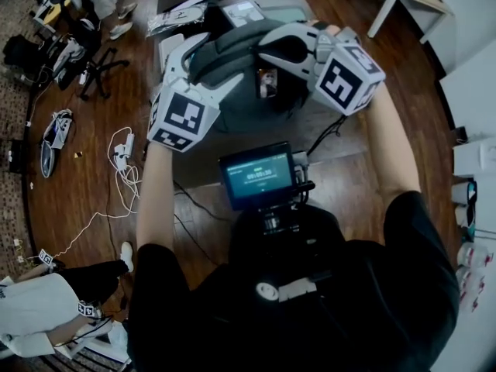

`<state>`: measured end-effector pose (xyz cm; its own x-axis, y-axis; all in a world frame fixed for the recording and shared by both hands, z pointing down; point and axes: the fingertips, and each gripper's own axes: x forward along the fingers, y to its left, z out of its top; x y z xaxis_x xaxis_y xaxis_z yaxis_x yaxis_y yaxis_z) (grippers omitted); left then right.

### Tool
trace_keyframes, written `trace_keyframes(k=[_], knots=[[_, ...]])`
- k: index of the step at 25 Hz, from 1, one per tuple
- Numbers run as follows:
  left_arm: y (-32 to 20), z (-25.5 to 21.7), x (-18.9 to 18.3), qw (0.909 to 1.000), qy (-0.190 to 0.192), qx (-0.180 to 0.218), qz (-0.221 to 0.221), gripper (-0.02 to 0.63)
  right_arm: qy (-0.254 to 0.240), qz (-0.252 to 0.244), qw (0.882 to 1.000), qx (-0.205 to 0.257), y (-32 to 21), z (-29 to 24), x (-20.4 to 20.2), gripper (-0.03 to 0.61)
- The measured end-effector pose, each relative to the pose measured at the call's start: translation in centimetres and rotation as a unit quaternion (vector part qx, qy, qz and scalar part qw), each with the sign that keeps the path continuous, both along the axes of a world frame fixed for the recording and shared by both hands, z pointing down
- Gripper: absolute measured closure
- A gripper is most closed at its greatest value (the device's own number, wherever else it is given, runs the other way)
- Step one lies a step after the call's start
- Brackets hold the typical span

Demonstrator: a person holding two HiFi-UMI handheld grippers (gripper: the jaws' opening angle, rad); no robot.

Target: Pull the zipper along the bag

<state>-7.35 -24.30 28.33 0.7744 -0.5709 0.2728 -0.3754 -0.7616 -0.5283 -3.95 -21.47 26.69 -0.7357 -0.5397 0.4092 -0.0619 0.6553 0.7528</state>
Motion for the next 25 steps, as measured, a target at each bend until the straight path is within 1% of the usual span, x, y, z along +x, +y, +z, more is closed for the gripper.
trace_keyframes(k=[1, 3, 7, 8, 13, 16, 19, 25], knots=[[-0.1, 0.5, 0.6, 0.9998, -0.012, -0.009, 0.008, 0.229, 0.0, 0.002, 1.0, 0.002, 0.1, 0.0, -0.1, 0.552], [0.0, 1.1, 1.0, 0.9992, -0.02, -0.025, 0.022, 0.243, 0.002, 0.005, 1.0, 0.006, 0.4, 0.0, -0.4, 0.552], [0.5, 0.8, 0.4, 0.9994, -0.014, -0.018, 0.025, 0.31, 0.016, -0.006, 1.0, 0.018, 1.1, -0.2, -0.5, 0.552], [0.7, 0.7, 0.4, 0.9995, -0.012, -0.016, 0.026, 0.318, 0.022, -0.009, 1.0, 0.02, 1.3, -0.3, -0.4, 0.552], [1.5, 0.8, 0.5, 0.999, -0.004, -0.025, 0.038, 0.327, 0.047, -0.026, 0.998, 0.041, 2.2, -0.4, 0.1, 0.552], [1.8, 0.7, 0.5, 0.9988, -0.003, -0.024, 0.042, 0.333, 0.052, -0.028, 0.997, 0.053, 2.7, -0.5, 0.6, 0.552], [2.0, 0.7, 0.5, 0.9988, 0.001, -0.023, 0.044, 0.339, 0.047, -0.027, 0.997, 0.063, 2.9, -0.6, 1.2, 0.552], [2.8, 0.9, 0.3, 0.9983, 0.007, -0.025, 0.052, 0.342, 0.024, -0.022, 0.998, 0.055, 3.4, -0.5, 3.3, 0.552]])
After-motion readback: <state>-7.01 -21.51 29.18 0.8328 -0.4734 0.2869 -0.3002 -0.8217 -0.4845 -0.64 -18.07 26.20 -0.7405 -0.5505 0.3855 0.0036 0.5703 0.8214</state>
